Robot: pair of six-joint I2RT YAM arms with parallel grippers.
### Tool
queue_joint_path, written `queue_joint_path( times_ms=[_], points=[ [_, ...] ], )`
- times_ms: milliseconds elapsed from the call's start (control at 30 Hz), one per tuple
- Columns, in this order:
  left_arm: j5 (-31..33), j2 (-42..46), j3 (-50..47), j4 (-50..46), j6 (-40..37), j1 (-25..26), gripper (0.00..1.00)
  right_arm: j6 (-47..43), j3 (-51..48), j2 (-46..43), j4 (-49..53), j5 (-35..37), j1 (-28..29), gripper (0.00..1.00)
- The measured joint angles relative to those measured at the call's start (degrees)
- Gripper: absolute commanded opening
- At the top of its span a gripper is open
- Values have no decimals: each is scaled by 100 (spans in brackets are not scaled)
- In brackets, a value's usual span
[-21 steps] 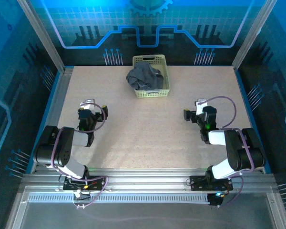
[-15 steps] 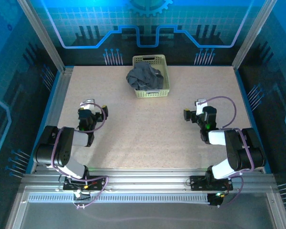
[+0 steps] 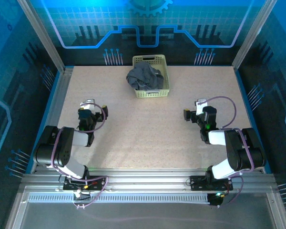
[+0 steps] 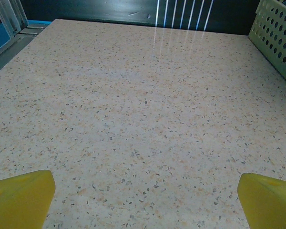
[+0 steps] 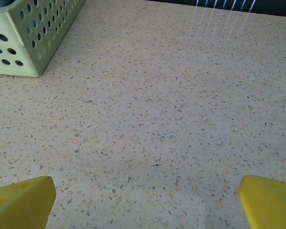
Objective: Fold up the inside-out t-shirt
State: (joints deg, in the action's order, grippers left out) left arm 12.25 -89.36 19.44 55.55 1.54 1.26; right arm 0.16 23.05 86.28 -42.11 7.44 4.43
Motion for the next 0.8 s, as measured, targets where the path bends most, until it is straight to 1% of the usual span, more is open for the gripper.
queue_joint_path(
  times_ms=[700, 800],
  points=[
    [0, 0, 2, 0, -2, 0, 99, 0, 0, 0, 0, 0, 0, 100],
    [44, 55, 0, -44, -50, 66, 99, -28, 0, -7, 0, -42, 9, 100]
  ],
)
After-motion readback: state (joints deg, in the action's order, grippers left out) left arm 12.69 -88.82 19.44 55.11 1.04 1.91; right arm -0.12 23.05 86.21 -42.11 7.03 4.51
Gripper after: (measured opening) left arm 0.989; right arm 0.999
